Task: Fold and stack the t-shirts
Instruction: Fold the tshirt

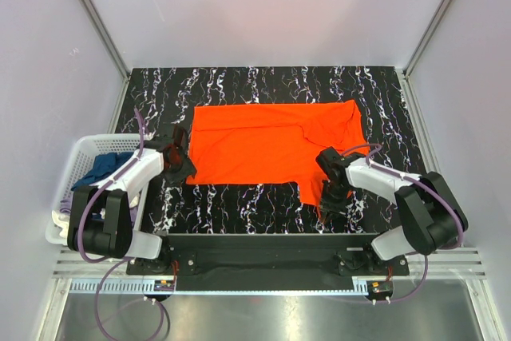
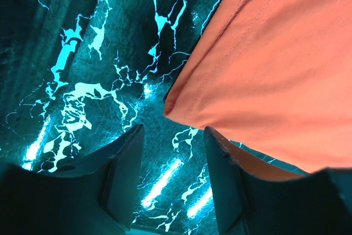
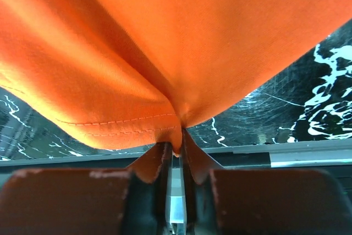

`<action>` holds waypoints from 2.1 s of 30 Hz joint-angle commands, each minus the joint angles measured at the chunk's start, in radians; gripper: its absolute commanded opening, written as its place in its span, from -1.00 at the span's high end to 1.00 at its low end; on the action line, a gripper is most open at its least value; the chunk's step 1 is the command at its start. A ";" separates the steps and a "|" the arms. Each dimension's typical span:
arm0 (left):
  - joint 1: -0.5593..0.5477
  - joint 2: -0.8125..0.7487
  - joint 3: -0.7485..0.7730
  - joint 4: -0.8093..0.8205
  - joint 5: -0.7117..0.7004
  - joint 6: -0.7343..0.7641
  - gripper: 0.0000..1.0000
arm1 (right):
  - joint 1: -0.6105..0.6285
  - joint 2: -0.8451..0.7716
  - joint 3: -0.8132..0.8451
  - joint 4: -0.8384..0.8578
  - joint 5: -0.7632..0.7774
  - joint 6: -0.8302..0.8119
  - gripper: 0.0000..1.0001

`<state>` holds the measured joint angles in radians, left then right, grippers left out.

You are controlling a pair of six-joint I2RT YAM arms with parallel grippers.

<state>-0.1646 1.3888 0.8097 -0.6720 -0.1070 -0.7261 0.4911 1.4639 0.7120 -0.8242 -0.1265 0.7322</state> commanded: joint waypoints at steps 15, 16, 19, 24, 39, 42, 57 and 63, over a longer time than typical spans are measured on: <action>-0.003 0.041 0.048 0.005 -0.048 -0.044 -0.10 | 0.010 -0.200 0.161 -0.200 0.073 -0.083 1.00; -0.003 0.049 0.052 0.003 -0.049 -0.050 -0.10 | 0.010 -0.204 0.168 -0.207 0.071 -0.086 1.00; -0.003 0.065 0.046 0.009 -0.049 -0.073 -0.06 | 0.012 -0.224 0.190 -0.230 0.068 -0.093 1.00; -0.003 0.087 0.031 0.026 -0.049 -0.104 -0.04 | 0.010 -0.246 0.218 -0.266 0.068 -0.099 1.00; -0.003 0.164 0.071 0.061 -0.108 -0.059 1.00 | 0.010 -0.228 0.195 -0.403 0.073 -0.142 1.00; -0.003 0.138 0.078 0.049 -0.097 -0.035 1.00 | 0.010 -0.203 0.216 -0.403 0.094 -0.140 1.00; -0.047 0.193 0.367 -0.081 -0.126 0.096 1.00 | -0.187 0.085 0.558 -0.355 0.131 -0.371 1.00; -0.046 0.341 0.526 -0.121 -0.123 0.108 1.00 | -0.285 0.257 0.751 -0.381 0.130 -0.459 1.00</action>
<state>-0.2115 1.6661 1.2667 -0.7547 -0.1970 -0.6472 0.2359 1.6691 1.3682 -1.1938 -0.0154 0.3573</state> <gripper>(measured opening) 0.021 0.065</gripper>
